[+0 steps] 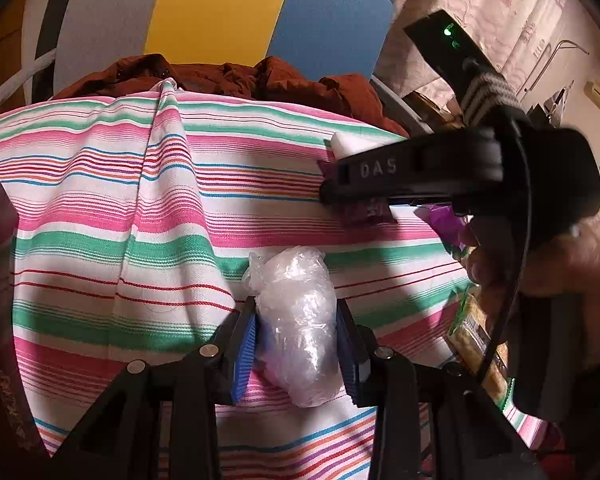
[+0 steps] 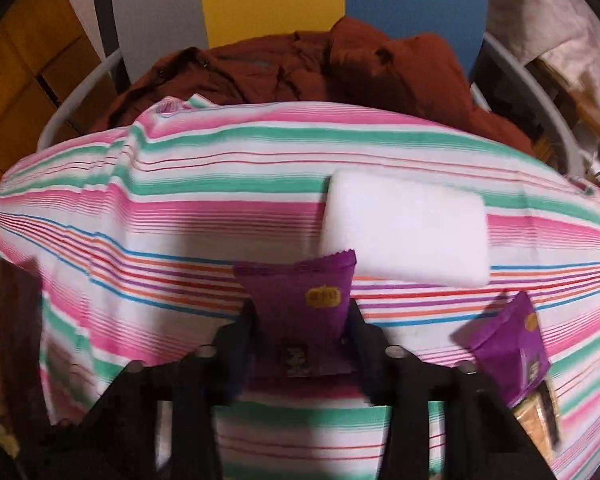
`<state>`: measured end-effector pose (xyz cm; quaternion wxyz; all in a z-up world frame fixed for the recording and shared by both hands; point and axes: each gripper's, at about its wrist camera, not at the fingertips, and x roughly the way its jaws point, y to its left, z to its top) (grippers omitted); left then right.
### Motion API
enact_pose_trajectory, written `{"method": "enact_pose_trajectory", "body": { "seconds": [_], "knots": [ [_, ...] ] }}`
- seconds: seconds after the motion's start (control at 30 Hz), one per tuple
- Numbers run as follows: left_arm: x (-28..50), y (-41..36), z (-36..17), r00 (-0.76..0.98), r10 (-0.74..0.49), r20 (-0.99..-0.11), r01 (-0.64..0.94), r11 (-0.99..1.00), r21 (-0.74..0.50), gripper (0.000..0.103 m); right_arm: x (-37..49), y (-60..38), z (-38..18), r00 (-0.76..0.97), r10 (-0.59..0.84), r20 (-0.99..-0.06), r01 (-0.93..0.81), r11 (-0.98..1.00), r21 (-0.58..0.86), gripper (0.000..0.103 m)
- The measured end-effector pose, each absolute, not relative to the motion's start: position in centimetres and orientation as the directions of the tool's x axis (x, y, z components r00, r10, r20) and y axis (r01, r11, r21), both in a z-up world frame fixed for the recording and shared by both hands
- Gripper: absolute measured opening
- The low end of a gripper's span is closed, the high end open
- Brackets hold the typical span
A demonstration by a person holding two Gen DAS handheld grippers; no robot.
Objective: Organize objects
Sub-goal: 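Grasp another plastic-wrapped bundle with the left tool while the right tool grasps a purple snack packet, then carry the plastic bundle and purple packet to the gold tray and release both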
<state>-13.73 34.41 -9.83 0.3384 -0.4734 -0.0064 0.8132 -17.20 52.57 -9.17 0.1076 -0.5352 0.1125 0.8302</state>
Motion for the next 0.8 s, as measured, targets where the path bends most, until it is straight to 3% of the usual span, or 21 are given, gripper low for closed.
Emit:
{"method": "enact_pose_trajectory", "body": {
  "seconds": [0.3, 0.5, 0.8],
  "knots": [
    [-14.0, 35.2, -9.5, -0.326, 0.543, -0.774, -0.567, -0.767, -0.299, 0.035, -9.2, 52.5, -7.0, -0.418, 0.029, -0.908, -0.349, -0.928, 0.131, 0.038],
    [-12.3, 33.8, -6.2, -0.351, 0.548, -0.760, -0.579, -0.764, -0.284, 0.035, -4.6, 51.7, -3.5, -0.522, 0.035, -0.852, -0.377, -0.905, 0.194, 0.038],
    [-9.7, 24.5, -1.5, -0.448, 0.529, -0.721, -0.512, -0.813, -0.278, 0.035, -4.5, 45.3, -0.9, -0.605, -0.079, -0.792, -0.265, -0.918, 0.294, 0.038]
  ]
}}
